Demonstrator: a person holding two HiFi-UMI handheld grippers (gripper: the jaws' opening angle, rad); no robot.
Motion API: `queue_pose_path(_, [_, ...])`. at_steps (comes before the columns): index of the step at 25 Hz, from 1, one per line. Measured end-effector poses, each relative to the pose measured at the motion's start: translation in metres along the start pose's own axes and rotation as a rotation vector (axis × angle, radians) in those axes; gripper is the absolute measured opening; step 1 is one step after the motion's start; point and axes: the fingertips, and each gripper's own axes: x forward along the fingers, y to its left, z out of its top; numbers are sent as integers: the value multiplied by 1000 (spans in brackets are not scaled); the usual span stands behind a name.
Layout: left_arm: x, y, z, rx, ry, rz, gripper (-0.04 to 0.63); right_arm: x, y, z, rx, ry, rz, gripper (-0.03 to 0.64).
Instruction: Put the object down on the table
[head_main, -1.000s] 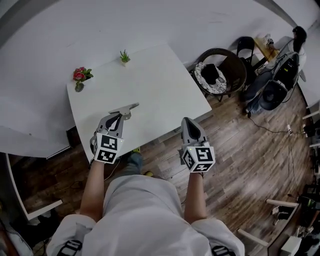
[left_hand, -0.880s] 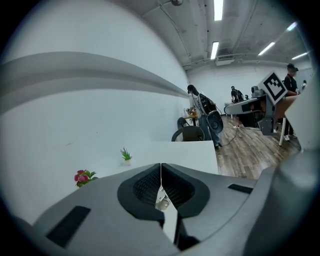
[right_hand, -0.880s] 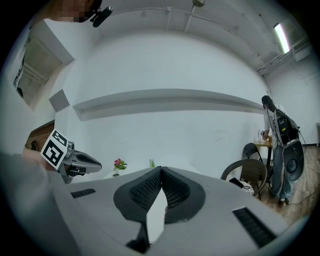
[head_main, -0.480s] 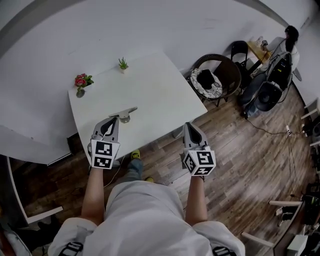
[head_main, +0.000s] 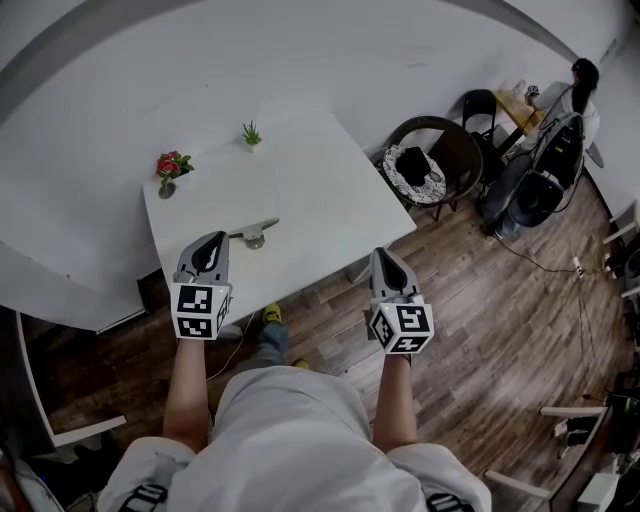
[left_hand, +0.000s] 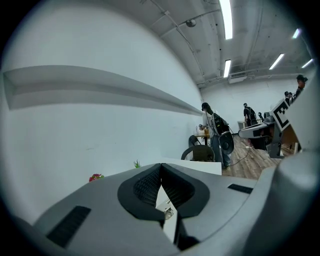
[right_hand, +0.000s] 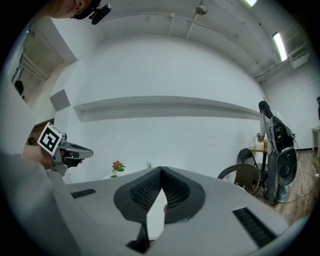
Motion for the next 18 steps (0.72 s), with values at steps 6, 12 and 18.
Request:
queue_pose_path(6, [-2, 7, 8, -6, -27, 3, 20, 3, 2, 5, -7, -5, -11, 8])
queue_pose_path(12, [-4, 5, 8, -8, -33, -4, 20, 2, 2, 5, -13, -2, -11, 7])
queue_pose_path(18, [-6, 3, 6, -6, -33, -10, 20, 1, 2, 4, -16, -1, -9, 7])
